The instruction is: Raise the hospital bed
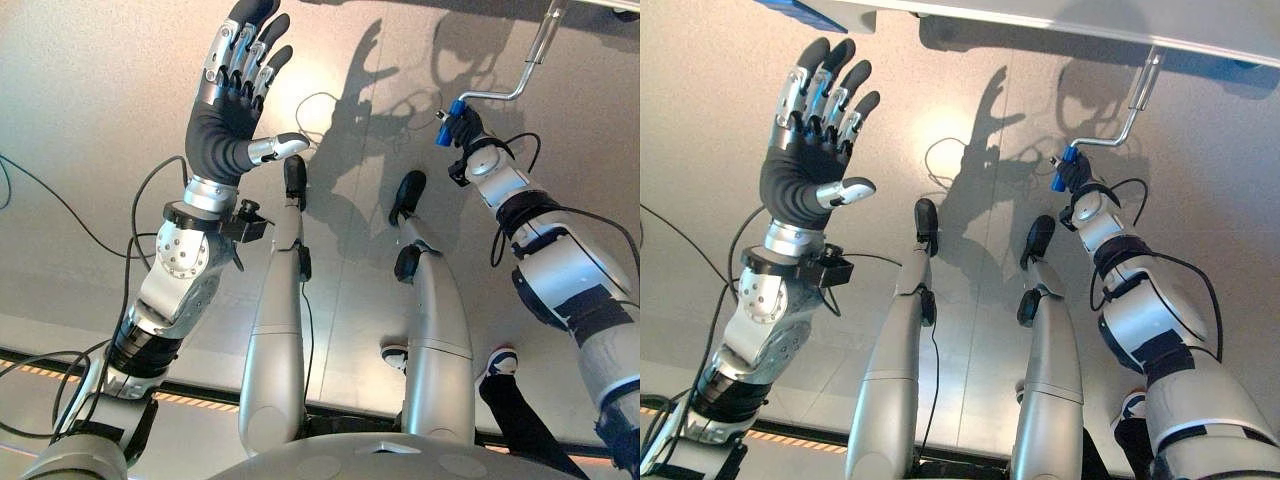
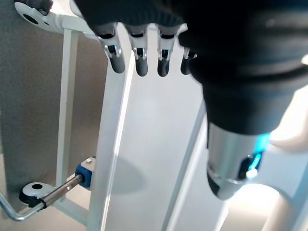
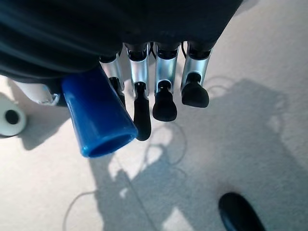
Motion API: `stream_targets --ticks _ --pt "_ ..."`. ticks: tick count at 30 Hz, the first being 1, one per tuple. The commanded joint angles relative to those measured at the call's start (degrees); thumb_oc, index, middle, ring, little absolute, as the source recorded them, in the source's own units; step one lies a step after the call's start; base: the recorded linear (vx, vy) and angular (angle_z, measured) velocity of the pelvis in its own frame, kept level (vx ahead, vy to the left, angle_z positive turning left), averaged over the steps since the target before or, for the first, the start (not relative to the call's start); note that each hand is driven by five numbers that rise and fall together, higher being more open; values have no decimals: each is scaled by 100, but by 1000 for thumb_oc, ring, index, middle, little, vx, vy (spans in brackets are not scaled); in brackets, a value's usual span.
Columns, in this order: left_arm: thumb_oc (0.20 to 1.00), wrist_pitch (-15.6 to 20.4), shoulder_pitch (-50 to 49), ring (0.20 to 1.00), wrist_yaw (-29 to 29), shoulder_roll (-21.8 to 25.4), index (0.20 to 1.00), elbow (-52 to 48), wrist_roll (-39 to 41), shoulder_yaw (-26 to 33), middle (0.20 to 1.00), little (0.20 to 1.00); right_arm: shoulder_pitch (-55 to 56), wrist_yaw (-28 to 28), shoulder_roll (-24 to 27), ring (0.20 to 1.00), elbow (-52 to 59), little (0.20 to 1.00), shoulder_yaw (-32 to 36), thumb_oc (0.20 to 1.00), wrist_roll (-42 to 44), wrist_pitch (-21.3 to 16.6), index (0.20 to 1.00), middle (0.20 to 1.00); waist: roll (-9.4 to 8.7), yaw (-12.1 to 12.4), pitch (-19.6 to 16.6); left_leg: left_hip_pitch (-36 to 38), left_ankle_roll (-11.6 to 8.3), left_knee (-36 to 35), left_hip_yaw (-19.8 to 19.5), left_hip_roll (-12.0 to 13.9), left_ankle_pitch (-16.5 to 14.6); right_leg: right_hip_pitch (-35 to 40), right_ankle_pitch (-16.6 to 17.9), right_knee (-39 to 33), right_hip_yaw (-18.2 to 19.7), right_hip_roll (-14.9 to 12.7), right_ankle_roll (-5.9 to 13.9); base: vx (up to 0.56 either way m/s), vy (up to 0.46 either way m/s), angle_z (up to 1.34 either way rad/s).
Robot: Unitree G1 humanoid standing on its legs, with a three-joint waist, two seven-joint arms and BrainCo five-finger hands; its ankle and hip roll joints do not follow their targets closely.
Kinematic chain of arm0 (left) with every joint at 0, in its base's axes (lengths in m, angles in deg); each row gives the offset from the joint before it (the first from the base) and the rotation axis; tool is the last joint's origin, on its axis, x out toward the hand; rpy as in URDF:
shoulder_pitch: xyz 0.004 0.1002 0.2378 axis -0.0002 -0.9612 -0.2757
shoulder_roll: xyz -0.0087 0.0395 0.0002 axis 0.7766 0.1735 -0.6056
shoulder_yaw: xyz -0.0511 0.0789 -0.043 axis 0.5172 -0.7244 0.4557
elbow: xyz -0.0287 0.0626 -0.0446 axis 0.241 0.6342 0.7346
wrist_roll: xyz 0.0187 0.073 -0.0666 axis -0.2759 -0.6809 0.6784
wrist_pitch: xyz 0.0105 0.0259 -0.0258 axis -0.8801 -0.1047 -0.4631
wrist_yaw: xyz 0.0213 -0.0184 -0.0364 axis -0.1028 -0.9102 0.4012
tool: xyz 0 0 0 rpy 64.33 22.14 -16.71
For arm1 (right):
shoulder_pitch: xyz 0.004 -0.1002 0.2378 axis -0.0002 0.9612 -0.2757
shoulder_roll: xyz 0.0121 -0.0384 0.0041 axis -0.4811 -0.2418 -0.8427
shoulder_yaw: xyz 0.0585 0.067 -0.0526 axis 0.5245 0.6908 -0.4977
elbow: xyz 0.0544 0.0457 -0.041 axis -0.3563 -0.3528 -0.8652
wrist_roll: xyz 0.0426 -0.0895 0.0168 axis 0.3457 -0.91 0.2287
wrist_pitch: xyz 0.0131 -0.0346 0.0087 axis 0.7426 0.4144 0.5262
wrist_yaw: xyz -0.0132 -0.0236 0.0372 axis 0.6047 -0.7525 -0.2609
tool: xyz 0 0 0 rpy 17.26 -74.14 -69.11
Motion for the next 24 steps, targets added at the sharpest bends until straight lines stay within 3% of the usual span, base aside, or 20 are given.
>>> stream_targets --ticks 1,3,4,8,12,13,14,17,24 --pt "1000 431 -117 1000 -56 99 1000 -755 53 -52 1000 1000 -131 -612 -1818 200 1215 200 -805 200 -49 -1057 200 200 360 237 42 3 340 464 95 -337 -614 281 359 -483 -2 -161 697 -11 11 -9" --pt "1000 498 -163 1000 -61 204 1000 -771 64 -53 1000 1000 8 -511 -1630 200 2102 200 -659 200 485 -1296 200 200 311 200 42 109 332 332 119 -327 -568 373 405 -619 10 -156 713 -5 25 -7" --pt "1000 554 -222 1000 -45 292 1000 -794 49 -43 1000 1000 344 -432 -1302 200 3042 200 -395 200 1088 -1561 200 200 250 109 42 169 319 286 147 -314 -549 404 439 -671 33 -159 724 -2 28 -4" --pt "1000 566 -373 1000 -7 550 1000 -781 -158 11 1000 1000 1424 -294 -202 200 5134 200 369 200 1764 -2132 200 200 50 -196 42 291 289 243 235 -282 -544 524 481 -764 70 -159 738 0 6 -1" --pt "1000 603 -483 1000 -61 659 1000 -803 -251 58 1000 1000 2241 -150 146 200 5709 200 1163 200 2018 -2439 200 200 -59 -381 42 398 292 254 274 -280 -570 628 537 -862 129 -131 747 0 0 0" --pt "1000 643 -621 1000 -180 737 1000 -819 -214 220 1000 1000 2756 -64 349 200 5941 200 1780 200 2164 -2604 200 200 -124 -494 42 491 278 213 304 -279 -577 737 575 -992 159 -111 758 0 0 0" --pt "1000 641 -627 1000 -184 740 1000 -824 -210 211 1000 1000 2784 -67 350 200 5962 200 1796 200 2163 -2595 200 200 -126 -483 42 505 279 207 306 -278 -577 751 577 -998 160 -109 758 0 0 0" --pt "1000 666 -930 1000 -497 702 1000 -912 45 543 1000 1000 3802 109 384 200 6308 200 3153 200 2496 -2920 200 200 -293 -696 42 735 265 99 365 -256 -591 991 618 -1181 211 -72 786 0 0 0" --pt "1000 585 -1326 1000 -717 690 1000 -1078 140 897 1000 1000 4676 274 -121 200 6218 200 3999 200 2937 -3153 200 200 -463 -853 42 996 239 10 386 -222 -611 1274 656 -1366 259 -15 785 -2 -19 -3"
